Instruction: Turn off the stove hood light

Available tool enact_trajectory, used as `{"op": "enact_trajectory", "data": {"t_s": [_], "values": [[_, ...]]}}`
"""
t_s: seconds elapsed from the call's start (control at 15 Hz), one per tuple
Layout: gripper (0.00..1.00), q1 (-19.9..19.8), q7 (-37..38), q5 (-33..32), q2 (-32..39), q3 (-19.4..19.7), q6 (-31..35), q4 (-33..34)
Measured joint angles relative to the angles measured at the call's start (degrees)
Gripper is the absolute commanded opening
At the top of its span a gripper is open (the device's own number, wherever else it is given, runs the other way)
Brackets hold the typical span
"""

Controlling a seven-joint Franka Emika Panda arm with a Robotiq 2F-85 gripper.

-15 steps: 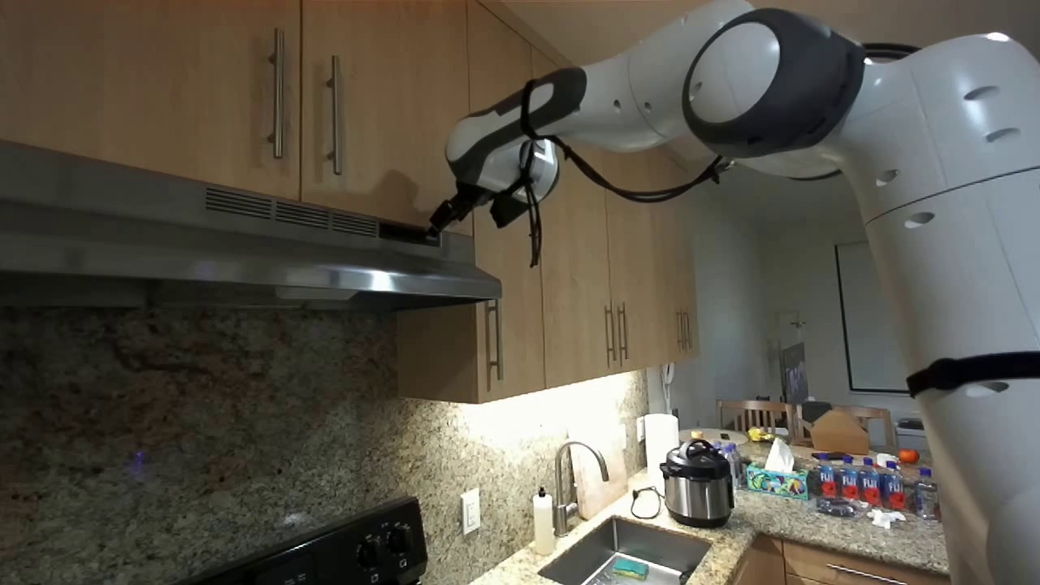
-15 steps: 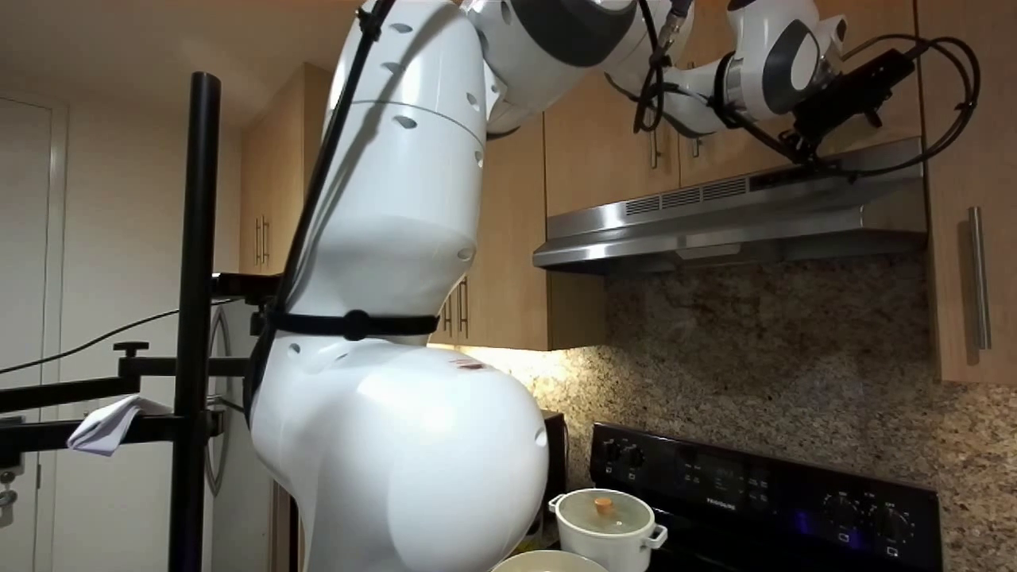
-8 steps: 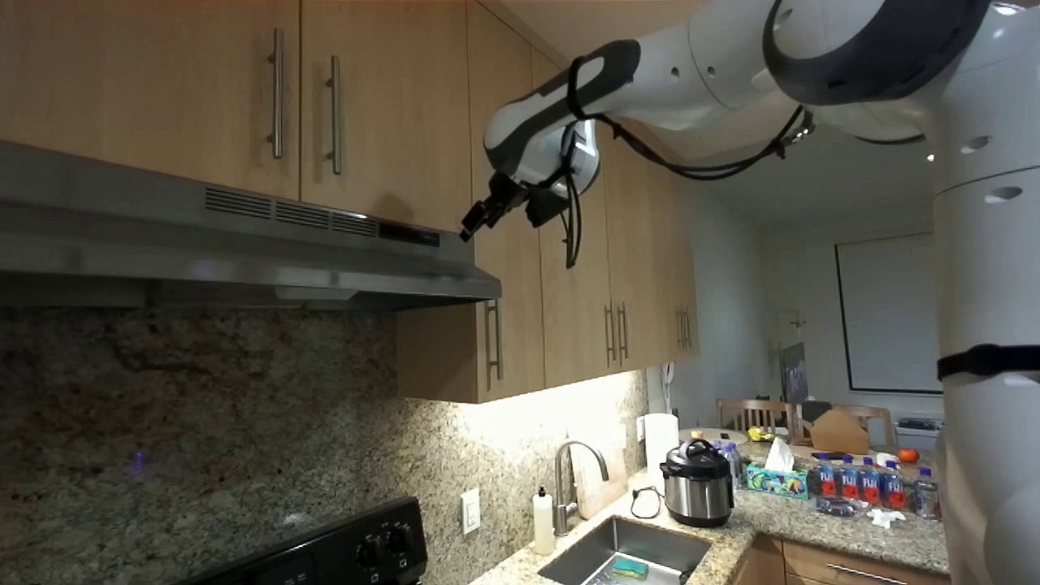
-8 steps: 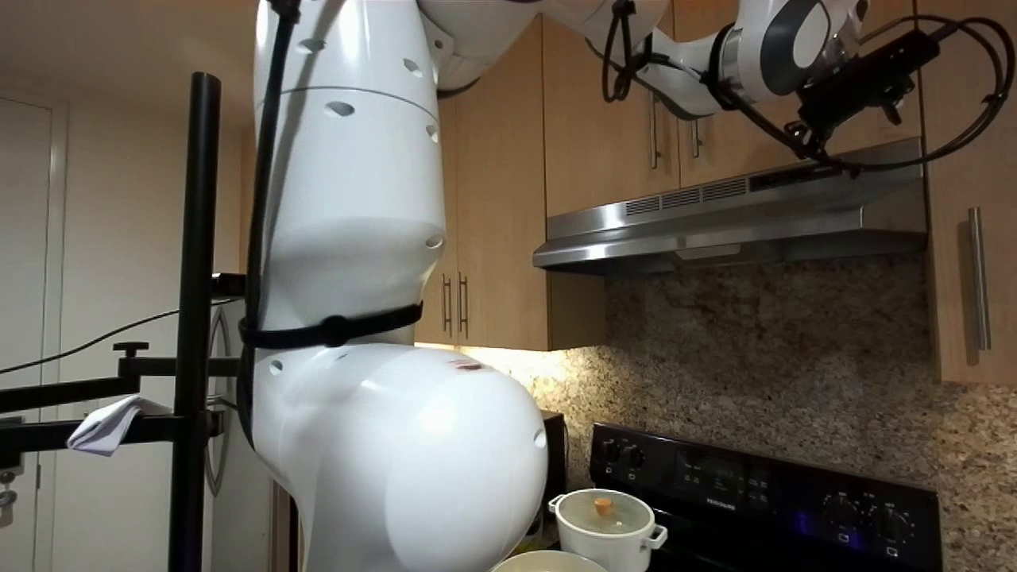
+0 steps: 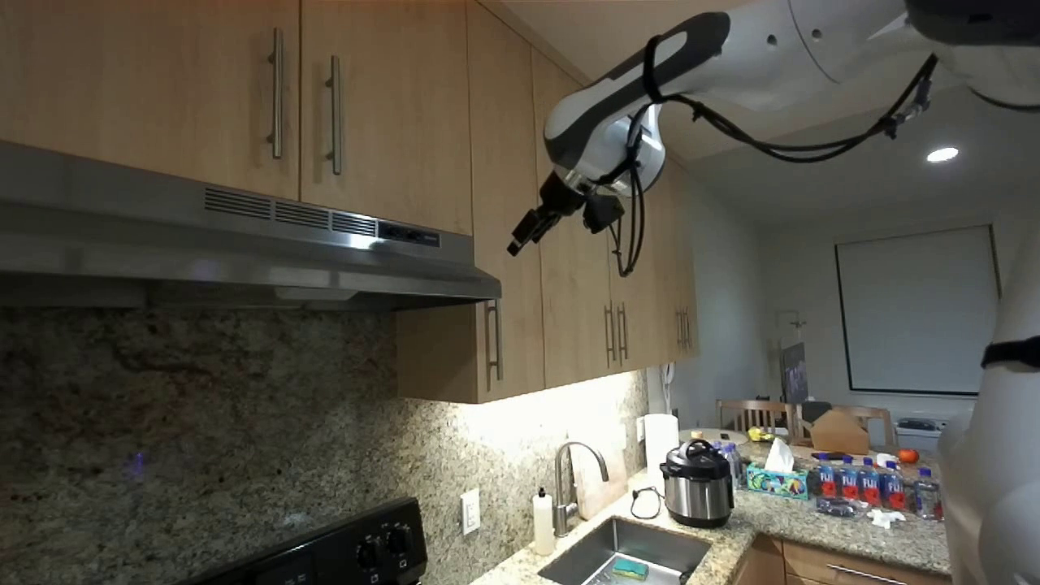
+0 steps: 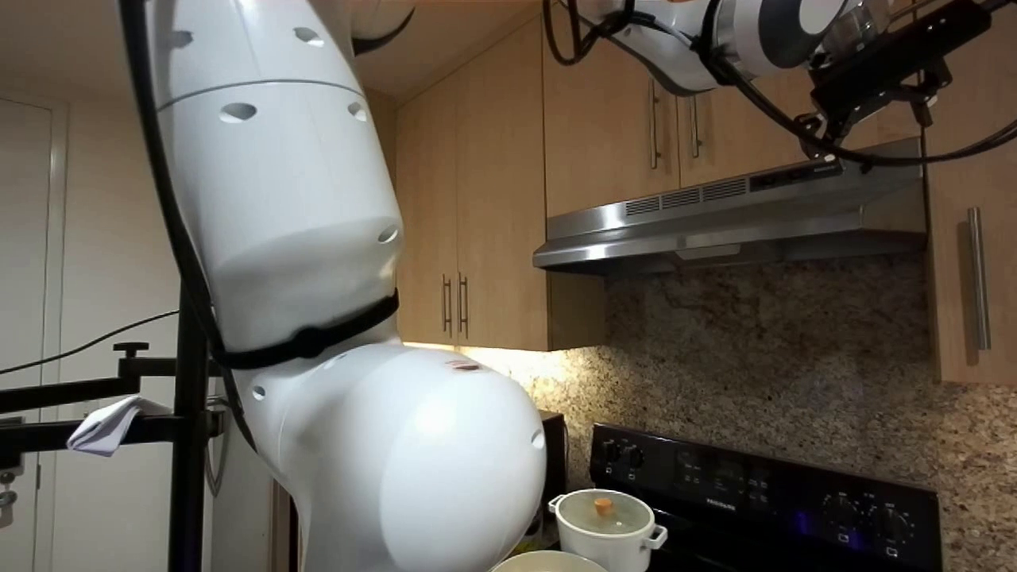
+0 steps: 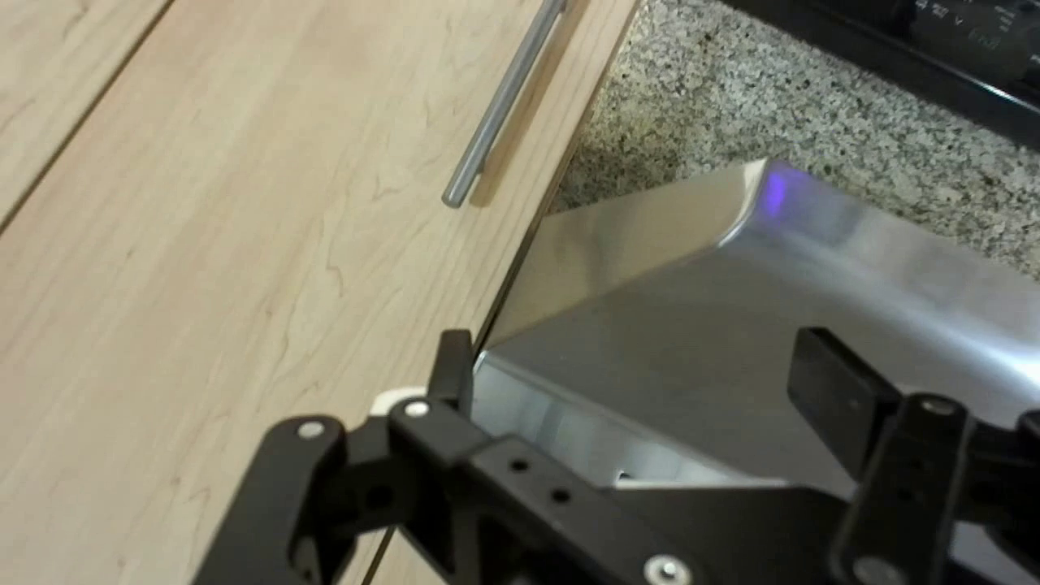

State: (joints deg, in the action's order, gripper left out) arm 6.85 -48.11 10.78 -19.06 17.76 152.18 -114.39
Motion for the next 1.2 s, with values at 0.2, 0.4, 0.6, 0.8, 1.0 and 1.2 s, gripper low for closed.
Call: {"op": "enact_trajectory", "data": {"t_s": [0.2,0.4,0.6,0.8,1.0,1.2], "values": [[1.0,-1.0,-1.45,0.0,-3.9,0.89,-3.22,-4.15],[1.0,-1.21,-2.28,0.04,-6.06,2.25,-6.54,-6.93],[1.0,-1.08,-3.69,0.04,-6.93,2.56,-11.46,-8.5],[1.0,-0.68,-4.26,0.03,-7.25,1.87,-18.22,-9.86],[1.0,-1.03,-4.26,-0.01,-7.43,0.68,-24.71,-10.77],[1.0,-1.09,-4.26,0.01,-7.47,-0.04,-27.3,-11.21]]}}
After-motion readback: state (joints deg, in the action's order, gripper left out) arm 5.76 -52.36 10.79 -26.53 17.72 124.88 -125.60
